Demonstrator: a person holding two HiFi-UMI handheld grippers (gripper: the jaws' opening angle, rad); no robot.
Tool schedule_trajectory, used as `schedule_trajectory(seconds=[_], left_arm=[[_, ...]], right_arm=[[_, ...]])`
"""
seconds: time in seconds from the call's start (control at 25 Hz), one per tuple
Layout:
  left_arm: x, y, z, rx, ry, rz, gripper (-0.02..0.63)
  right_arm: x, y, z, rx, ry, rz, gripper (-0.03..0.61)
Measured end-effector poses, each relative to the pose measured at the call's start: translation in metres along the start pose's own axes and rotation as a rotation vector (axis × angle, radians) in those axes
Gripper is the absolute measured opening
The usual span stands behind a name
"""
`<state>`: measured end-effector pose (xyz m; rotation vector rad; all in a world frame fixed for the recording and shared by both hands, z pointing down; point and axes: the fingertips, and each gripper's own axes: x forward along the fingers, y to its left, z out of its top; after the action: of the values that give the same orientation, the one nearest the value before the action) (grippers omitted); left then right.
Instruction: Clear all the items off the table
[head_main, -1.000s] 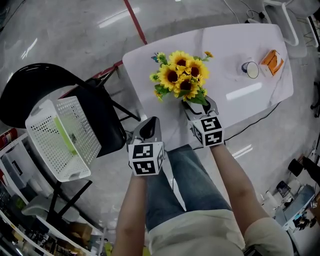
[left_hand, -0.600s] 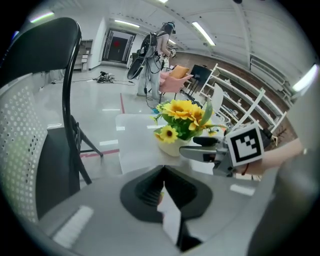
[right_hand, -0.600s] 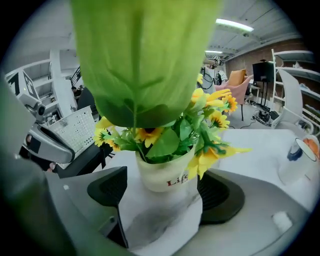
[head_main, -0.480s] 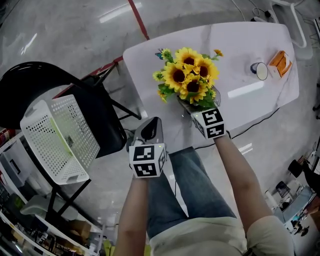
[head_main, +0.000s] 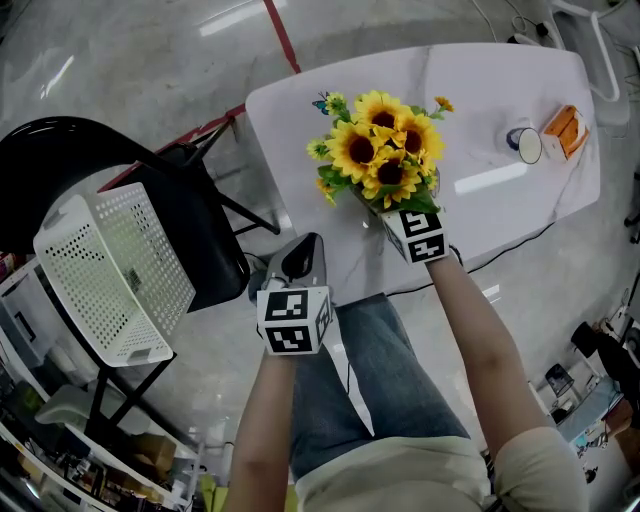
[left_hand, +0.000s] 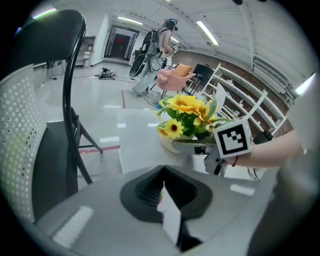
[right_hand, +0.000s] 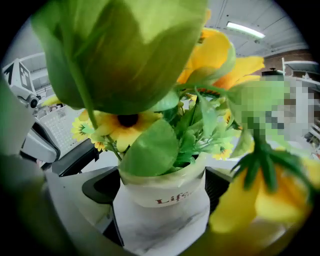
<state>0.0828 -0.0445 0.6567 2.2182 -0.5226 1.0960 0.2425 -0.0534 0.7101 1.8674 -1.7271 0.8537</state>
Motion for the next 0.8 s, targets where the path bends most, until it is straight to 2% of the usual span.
schedule_trajectory(seconds=[0.52,0.68,0.8], left_arm=[[0.01,0.0,-0.005,-0.013,0.025,-0.007,0.009],[0.012,-0.001,-0.008,-0.013,0.031,-0.009,0.009],[0.012,-0.002,-0.008,-0.016,0.035,-0.009,0.009]], right_arm=[[0.023,0.001,0.009,-0.066,-0.031,0.078,0.595],[0.028,0.002,0.014,-0.078,-0.071,0.08,0.597],[0.032,0.001,0.013,-0.076,-0.064,0.088,0.597]])
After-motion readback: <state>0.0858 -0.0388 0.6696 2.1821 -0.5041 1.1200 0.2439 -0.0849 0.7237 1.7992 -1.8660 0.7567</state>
